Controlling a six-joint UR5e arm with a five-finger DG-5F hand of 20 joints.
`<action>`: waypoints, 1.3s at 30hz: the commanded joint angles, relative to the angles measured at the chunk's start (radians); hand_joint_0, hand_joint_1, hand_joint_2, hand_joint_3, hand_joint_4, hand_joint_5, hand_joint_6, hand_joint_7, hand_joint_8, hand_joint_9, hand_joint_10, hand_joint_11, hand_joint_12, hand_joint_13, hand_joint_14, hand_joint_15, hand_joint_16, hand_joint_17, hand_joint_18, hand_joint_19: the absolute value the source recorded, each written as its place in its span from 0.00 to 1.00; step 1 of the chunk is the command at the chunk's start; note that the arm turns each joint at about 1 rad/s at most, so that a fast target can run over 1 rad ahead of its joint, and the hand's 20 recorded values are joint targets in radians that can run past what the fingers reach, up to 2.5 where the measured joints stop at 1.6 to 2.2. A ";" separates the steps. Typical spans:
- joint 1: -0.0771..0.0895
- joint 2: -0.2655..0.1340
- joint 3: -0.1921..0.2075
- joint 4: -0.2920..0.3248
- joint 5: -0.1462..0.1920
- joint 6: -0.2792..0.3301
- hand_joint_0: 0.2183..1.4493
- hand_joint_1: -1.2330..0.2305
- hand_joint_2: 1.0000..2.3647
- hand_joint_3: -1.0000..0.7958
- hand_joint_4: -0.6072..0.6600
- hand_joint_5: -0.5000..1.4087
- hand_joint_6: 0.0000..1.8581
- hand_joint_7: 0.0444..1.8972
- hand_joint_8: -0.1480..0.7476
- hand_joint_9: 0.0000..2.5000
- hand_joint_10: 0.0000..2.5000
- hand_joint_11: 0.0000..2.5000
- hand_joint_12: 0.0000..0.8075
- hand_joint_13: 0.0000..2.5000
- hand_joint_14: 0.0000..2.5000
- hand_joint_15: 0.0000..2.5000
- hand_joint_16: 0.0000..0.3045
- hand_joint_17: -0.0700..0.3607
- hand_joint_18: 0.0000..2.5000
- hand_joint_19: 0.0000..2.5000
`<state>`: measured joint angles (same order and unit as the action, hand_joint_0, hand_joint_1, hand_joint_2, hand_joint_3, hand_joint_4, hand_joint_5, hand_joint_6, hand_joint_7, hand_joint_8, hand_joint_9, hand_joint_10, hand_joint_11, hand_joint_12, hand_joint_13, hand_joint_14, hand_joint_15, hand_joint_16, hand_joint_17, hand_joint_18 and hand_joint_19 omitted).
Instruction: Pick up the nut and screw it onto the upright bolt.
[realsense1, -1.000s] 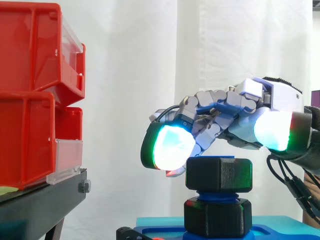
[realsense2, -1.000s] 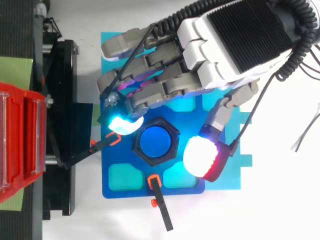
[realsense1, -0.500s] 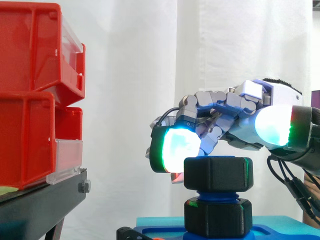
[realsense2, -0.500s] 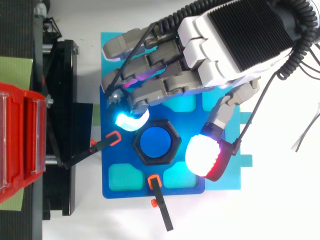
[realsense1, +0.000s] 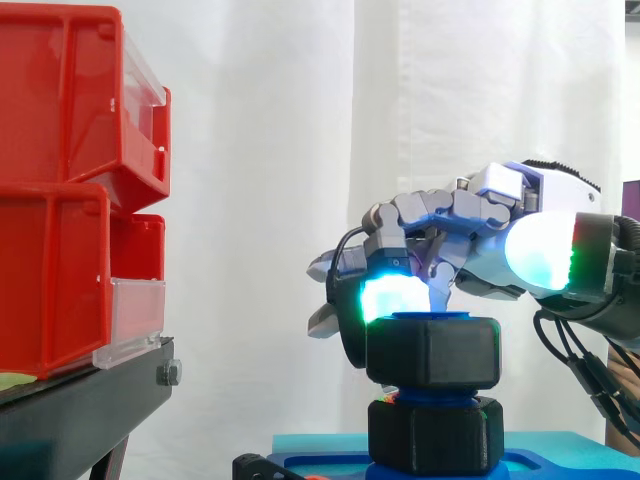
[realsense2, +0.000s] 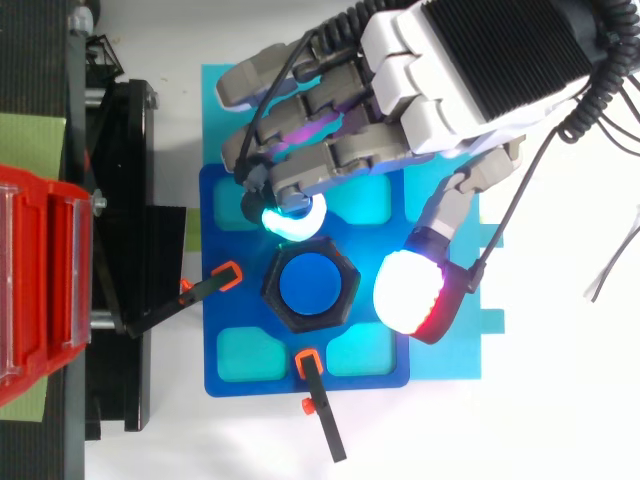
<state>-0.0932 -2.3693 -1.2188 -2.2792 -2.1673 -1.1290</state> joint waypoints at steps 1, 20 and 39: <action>-0.003 0.001 0.001 0.003 0.000 0.000 0.19 0.70 0.00 0.28 0.57 0.30 0.27 0.69 0.40 0.51 0.00 0.00 0.25 0.32 0.00 0.00 0.07 0.28 0.19 0.00; -0.017 0.001 0.036 -0.010 -0.012 0.040 0.18 0.71 0.00 0.28 0.66 0.23 0.27 0.44 0.37 0.42 0.00 0.00 0.27 0.27 0.00 0.00 0.09 0.31 0.16 0.00; 0.015 -0.001 0.039 0.038 -0.005 0.110 0.19 0.70 0.00 0.28 0.64 0.22 0.27 0.41 0.37 0.39 0.00 0.00 0.28 0.26 0.00 0.00 0.10 0.32 0.15 0.00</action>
<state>-0.0833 -2.3699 -1.1797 -2.2376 -2.1729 -1.0207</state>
